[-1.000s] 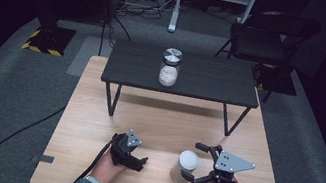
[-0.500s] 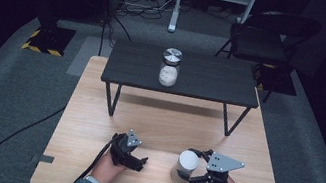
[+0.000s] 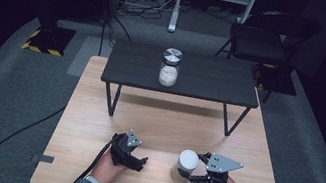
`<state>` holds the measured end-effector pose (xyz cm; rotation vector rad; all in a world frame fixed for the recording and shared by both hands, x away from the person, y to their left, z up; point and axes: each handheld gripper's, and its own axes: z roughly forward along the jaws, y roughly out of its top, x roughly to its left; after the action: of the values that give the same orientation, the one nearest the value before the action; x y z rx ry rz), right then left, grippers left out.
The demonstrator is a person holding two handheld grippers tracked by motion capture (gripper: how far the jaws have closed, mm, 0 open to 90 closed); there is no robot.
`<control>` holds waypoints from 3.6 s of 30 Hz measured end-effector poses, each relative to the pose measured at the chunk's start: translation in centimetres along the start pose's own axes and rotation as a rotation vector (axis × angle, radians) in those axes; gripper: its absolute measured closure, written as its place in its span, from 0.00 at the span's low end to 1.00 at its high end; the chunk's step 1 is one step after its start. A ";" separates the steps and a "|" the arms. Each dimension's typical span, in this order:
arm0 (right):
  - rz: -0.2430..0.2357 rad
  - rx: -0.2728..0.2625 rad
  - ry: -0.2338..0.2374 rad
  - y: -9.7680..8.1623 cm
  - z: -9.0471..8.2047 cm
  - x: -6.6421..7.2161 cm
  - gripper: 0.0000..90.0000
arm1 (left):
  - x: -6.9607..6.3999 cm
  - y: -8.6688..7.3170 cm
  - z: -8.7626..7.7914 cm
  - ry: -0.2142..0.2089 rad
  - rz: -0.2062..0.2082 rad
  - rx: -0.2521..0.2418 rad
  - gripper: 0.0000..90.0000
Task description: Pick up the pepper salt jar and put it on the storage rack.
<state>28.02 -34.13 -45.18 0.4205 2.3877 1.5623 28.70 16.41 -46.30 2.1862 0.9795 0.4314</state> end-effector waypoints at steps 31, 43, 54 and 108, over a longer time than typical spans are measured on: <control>0.082 -0.116 -0.106 6.9 -2.5 -4.2 0.38 | -0.2 -0.1 -0.1 0.005 -0.003 0.000 0.00; 0.082 -0.145 -0.143 13.3 -3.1 -6.3 0.38 | -0.2 -0.1 -0.1 0.005 -0.003 0.000 0.00; 0.108 -0.171 -0.174 18.1 -2.8 -7.9 0.38 | -0.3 -0.1 -0.1 0.007 -0.005 -0.003 0.00; 0.081 -0.088 -0.315 16.9 -3.5 -7.2 0.10 | -0.3 -0.2 0.0 0.006 -0.005 -0.007 0.00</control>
<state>35.07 -33.37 -27.86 0.6964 2.0800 1.4994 28.43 16.29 -46.40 2.1776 0.9849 0.4382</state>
